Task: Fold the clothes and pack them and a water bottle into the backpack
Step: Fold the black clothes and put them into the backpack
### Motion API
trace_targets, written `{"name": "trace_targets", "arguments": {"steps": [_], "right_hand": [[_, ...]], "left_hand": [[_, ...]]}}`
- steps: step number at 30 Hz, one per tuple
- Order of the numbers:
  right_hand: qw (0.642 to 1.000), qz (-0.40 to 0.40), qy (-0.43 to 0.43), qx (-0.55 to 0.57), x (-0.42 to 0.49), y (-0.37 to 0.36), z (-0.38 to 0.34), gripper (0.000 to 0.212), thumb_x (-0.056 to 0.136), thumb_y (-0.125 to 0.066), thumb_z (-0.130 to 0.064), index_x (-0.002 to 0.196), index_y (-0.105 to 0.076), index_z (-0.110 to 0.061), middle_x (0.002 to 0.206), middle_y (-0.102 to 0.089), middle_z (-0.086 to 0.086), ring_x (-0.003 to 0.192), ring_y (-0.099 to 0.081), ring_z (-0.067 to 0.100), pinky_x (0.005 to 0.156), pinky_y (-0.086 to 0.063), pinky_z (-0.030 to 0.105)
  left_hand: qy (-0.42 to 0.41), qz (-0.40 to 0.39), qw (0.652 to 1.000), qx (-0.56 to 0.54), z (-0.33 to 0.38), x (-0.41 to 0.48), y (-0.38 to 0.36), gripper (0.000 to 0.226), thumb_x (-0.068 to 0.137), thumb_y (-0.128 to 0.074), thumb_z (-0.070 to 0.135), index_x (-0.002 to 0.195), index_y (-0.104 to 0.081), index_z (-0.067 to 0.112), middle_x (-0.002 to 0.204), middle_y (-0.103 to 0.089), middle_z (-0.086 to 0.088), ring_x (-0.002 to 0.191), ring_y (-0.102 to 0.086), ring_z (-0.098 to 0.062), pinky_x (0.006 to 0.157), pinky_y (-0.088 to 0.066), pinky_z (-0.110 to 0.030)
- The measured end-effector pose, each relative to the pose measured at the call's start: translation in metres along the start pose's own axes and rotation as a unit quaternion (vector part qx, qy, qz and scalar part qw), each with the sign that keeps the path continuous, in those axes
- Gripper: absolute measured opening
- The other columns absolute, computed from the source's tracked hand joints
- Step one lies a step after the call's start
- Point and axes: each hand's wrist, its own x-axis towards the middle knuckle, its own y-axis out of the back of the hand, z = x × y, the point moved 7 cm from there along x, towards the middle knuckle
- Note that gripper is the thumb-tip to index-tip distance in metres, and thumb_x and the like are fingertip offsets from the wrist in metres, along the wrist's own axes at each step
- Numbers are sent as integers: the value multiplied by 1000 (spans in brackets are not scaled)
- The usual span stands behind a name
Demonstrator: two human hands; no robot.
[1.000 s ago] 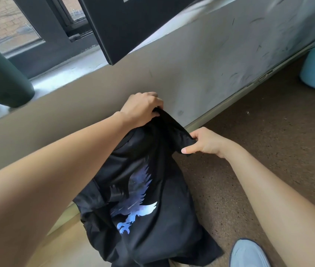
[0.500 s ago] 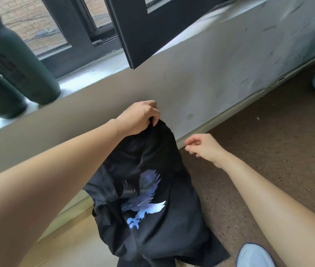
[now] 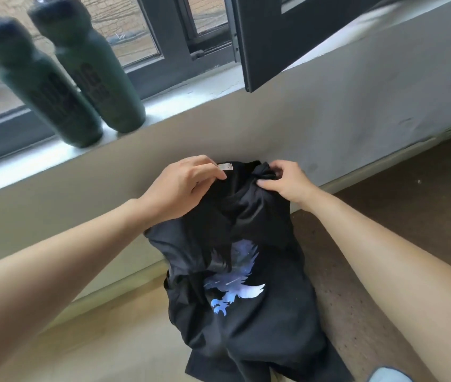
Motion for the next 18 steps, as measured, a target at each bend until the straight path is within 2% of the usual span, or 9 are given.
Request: {"name": "trace_targets", "arguments": {"steps": [3,6,8,10,12,13,15,17,18], "right_hand": [[1000,19,10,1,-1,-1,-7,21,84,-82,-21,99,-70,-14,100,-73,2,99,-66,21,84,-48,30],[999,33,-3,22,-7,1,-16,15,85,-81,-18,87,-66,-19,86,-69,-3,85,-62,15,75,-47,28],[999,45,-7,24,-10,4,-20,19,83,-83,-18,83,-64,-20,84,-66,0,82,-61,17,77,-47,30],[998,56,-6,23,-15,6,-26,21,82,-83,-16,84,-63,-20,82,-64,3,81,-59,20,77,-47,31],[998,60,-6,28,-21,10,-32,23,82,-83,-12,90,-63,-18,84,-64,1,83,-61,20,79,-49,31],[998,58,-5,34,-22,12,-35,25,82,-84,-12,95,-64,-19,91,-67,-1,90,-64,19,84,-52,32],[998,56,-3,29,-26,18,-42,36,80,-85,-14,111,-67,-23,112,-69,-1,108,-66,21,98,-54,38],[998,56,-11,21,-33,23,-51,46,82,-84,-11,124,-68,-18,121,-69,4,113,-66,24,103,-53,39],[998,54,-18,19,-37,25,-55,44,83,-82,-9,124,-68,-13,120,-70,8,111,-67,25,101,-54,39]], "left_hand": [[96,62,993,16,-23,-63,30,32,89,-50,-1,101,-75,14,102,-70,0,85,-68,-26,71,-56,-39],[288,109,951,-17,-57,-125,39,28,83,-53,3,97,-71,19,100,-67,2,87,-67,-24,78,-58,-42],[440,76,889,-102,-76,-153,25,32,83,-66,14,115,-67,22,115,-65,4,109,-65,-23,94,-54,-40],[559,-8,787,-261,-86,-169,-2,68,71,-76,41,134,-58,23,130,-58,10,125,-55,-21,102,-44,-39],[577,-66,698,-419,-81,-167,-23,86,58,-81,58,133,-58,25,134,-62,11,126,-55,-18,107,-41,-44],[566,-73,680,-461,-79,-162,-27,85,57,-86,56,131,-60,26,131,-67,9,125,-58,-18,110,-40,-46],[549,-41,671,-497,-79,-150,-30,61,69,-91,35,124,-67,22,119,-76,6,120,-65,-19,109,-45,-41],[558,16,662,-499,-81,-143,-28,35,78,-87,14,110,-73,14,102,-80,2,112,-70,-20,93,-53,-33],[570,30,651,-501,-82,-142,-27,33,77,-88,9,107,-75,10,99,-80,-1,108,-72,-22,84,-54,-31]]}}
